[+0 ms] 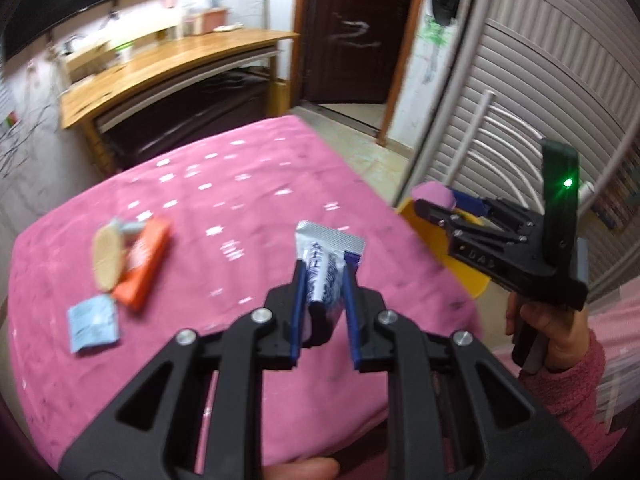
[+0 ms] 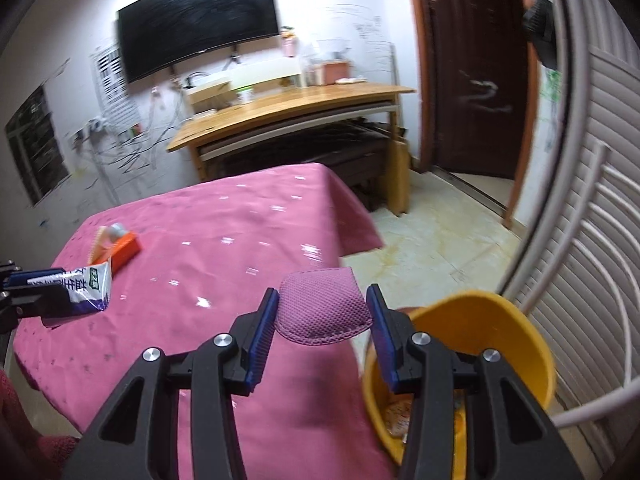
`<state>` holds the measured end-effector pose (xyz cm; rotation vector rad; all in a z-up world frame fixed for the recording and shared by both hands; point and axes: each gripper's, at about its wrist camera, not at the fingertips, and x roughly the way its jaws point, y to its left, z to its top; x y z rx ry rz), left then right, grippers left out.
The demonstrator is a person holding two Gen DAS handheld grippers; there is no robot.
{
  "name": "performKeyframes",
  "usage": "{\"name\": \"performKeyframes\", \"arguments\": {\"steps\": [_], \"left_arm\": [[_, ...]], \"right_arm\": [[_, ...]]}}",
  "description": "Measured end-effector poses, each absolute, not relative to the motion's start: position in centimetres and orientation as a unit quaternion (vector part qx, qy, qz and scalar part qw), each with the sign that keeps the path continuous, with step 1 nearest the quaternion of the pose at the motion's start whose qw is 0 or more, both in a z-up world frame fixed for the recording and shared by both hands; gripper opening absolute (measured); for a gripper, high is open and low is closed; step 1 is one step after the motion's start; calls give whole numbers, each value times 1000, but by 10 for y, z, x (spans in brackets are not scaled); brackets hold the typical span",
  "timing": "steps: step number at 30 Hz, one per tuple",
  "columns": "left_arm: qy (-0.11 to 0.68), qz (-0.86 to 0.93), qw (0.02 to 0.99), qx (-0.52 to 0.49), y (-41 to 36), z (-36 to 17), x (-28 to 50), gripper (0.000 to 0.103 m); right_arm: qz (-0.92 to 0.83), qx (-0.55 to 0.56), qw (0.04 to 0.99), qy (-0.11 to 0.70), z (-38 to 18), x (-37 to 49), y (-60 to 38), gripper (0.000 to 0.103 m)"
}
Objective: Collect trash
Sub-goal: 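Carry the tube and pad to the yellow bin and open both tools over it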
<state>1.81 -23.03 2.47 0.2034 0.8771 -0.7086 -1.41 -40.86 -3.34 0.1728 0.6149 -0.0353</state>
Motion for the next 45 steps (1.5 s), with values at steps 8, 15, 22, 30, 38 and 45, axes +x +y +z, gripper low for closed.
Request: {"name": "performKeyframes", "arguments": {"steps": [8,15,22,30,38,45], "left_arm": [[430,-380,809,123,-302,16,17,16],[451,-397,788,136,-349,0,18,16],[459,-406,777,142,-399,-13,27,16],[477,-409,766,136,-442,-23,37,21],[486,-408,763,125,-450,-31,39,39],[490,-402,764,119,-440,-29,39,39]], "right_arm": [[-68,145,940,300,-63,-42,-473,39],[-86,177,935,294,-75,-58,-505,39],[-102,195,929,297,-82,-60,-521,39],[-122,207,921,308,-94,-61,-533,40],[-123,216,917,313,-100,-58,-538,47],[-122,213,918,312,-100,-56,-535,61]]}}
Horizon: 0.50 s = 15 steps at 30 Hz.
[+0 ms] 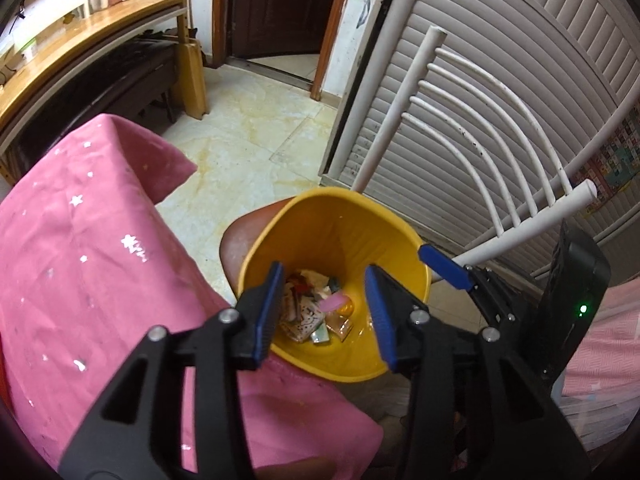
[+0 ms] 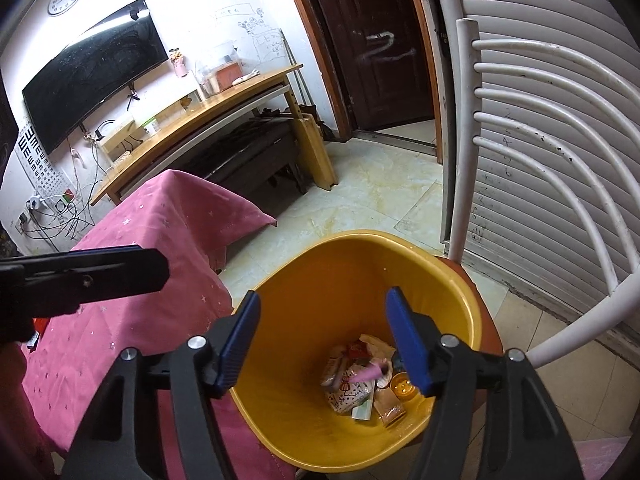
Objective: Collect trash
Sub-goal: 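Carry the tube and pad to the yellow bin and open both tools over it, then move both open tools back over the remaining trash on the table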
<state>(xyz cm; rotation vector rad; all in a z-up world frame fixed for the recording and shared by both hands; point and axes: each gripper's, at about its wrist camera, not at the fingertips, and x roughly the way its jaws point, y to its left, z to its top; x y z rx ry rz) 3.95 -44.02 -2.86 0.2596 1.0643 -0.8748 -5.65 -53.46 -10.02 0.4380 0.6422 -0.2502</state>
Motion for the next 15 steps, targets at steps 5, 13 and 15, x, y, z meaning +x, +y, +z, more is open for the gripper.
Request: {"name": "performKeyframes", "arguments": {"steps": [5,13,15], "left_arm": [[486,-399,770,105,-422,-19,41,39],[475,-384,788,78,-379,-3,45,46],[468,-375,797,72,-363,1,48,46]], "right_arm": [[-116,207,920,312,-100,-54,-529,61],[-99,200,926,303,-92,-49,-517,64],[-92,200,930,294,-86,-48,-512,64]]}}
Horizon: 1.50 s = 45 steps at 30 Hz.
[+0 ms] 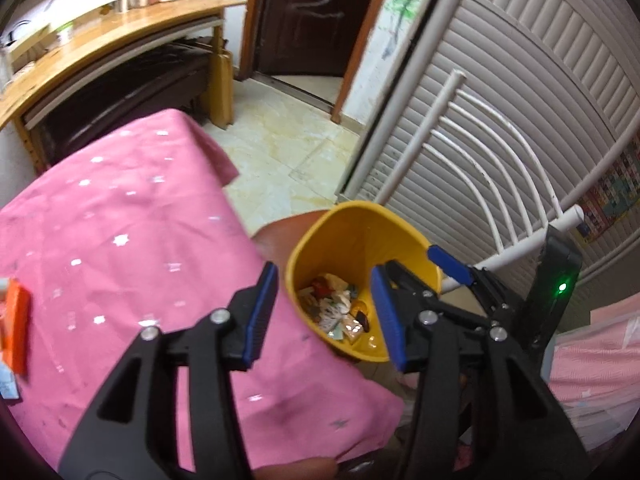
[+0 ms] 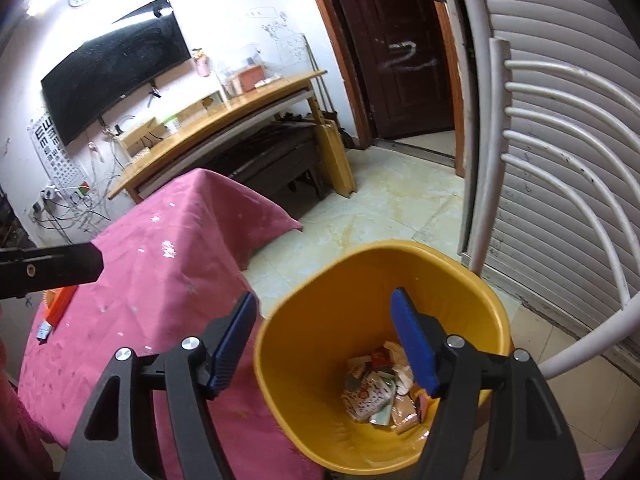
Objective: Collect trash
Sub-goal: 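Move both open tools back over the remaining trash on the table, then grasp the light blue paper packet with the left tool while the right tool grasps the round bristle brush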
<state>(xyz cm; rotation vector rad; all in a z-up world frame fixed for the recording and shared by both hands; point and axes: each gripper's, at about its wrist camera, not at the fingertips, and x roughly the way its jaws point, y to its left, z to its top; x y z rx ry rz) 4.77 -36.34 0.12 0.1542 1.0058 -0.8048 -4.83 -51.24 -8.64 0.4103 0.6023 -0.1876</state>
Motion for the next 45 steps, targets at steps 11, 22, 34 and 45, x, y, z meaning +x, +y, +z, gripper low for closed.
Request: {"name": "performKeyframes", "arguments": {"steps": [11,22,34,45], "left_arm": [[450,-300,841,29,-267,15,68,53],[449,-230,864,-13,-175,10,84,62],[452,-179,872,-57,-84,4,102,68],[467,-143,872,-27,-48,-13,110,68]], "right_arm": [[-18,182,947,265,-48,-13,-454,69],[57,119,952,277,-23,34,-364,74],[117,79,946,291,-12,64,-290,74],[140,52,942,300,-6,77,-247,77]]}}
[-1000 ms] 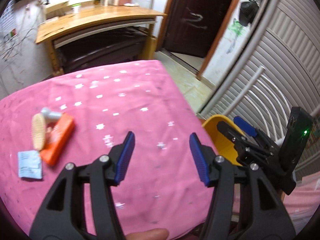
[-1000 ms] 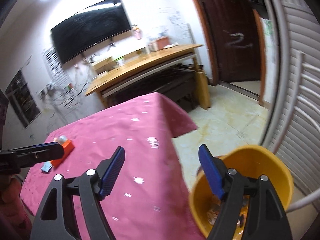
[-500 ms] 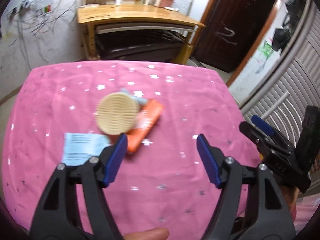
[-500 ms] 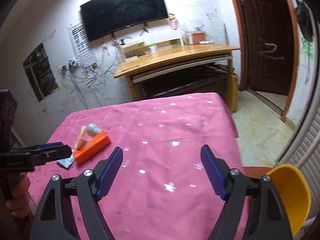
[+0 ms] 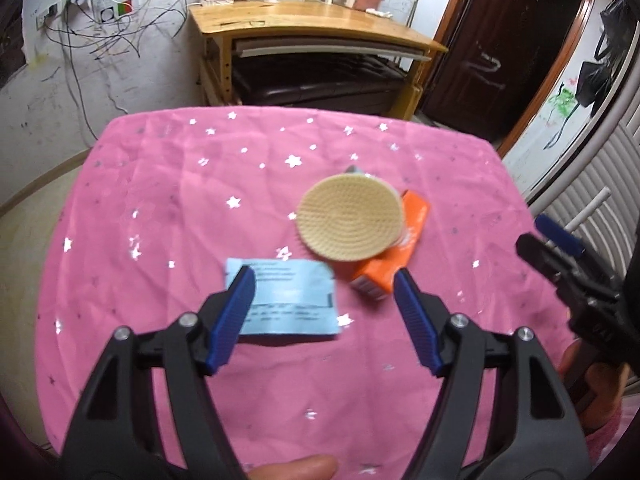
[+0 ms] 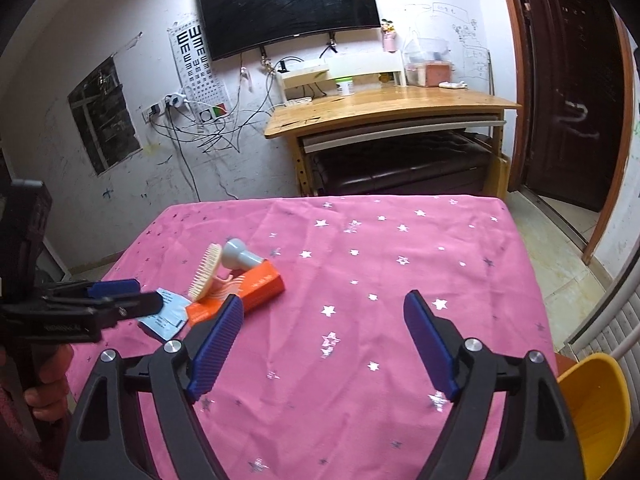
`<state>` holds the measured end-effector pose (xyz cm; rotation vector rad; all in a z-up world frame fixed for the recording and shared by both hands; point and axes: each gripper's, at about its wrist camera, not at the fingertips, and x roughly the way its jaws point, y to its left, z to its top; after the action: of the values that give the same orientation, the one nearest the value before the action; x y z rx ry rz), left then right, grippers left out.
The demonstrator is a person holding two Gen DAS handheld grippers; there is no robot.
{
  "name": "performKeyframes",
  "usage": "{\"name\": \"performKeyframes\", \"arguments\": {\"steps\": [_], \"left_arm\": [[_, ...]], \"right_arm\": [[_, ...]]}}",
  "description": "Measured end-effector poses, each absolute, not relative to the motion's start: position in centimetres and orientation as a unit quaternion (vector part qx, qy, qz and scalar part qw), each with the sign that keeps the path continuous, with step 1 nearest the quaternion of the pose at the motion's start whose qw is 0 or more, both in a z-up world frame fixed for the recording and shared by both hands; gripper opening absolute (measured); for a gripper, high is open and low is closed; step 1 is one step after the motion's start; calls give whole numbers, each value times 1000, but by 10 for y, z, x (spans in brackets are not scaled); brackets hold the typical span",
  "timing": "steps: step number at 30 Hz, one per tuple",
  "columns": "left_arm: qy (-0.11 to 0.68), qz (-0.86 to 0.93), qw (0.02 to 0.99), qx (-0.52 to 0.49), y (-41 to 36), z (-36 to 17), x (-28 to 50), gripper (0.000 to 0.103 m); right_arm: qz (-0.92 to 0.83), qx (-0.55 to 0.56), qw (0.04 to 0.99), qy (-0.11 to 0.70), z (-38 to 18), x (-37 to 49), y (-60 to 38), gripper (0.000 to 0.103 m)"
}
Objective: Collect trash
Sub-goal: 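Grasp the light blue paper packet with the left tool while the right tool grasps the round bristle brush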
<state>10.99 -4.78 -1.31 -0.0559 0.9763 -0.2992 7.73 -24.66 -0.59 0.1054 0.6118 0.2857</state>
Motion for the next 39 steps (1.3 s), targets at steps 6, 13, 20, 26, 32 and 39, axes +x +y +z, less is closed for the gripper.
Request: {"name": "performKeyframes", "arguments": {"steps": [6,13,20,26,32,39], "left_arm": [[478,-142,867,-7,-46,-29,113,68],[487,-125,865,2,-40,-45,120,68],[471,-120,874,19,-36,-47,117,52],[460,-133,878,15,-30,-41,111,36],[462,-145,875,-4,-21,-40,108,34],[457,-152,876,-15,-10,-40,103,33]], "right_arm": [[155,33,940,302,-1,79,-224,77],[169,17,937,305,3,87,-202,78],[180,3,933,312,1,92,-183,79],[194,-10,928,317,0,99,-165,80],[216,-31,922,320,-1,114,-138,80],[212,-54,912,347,-11,139,-115,80]]}}
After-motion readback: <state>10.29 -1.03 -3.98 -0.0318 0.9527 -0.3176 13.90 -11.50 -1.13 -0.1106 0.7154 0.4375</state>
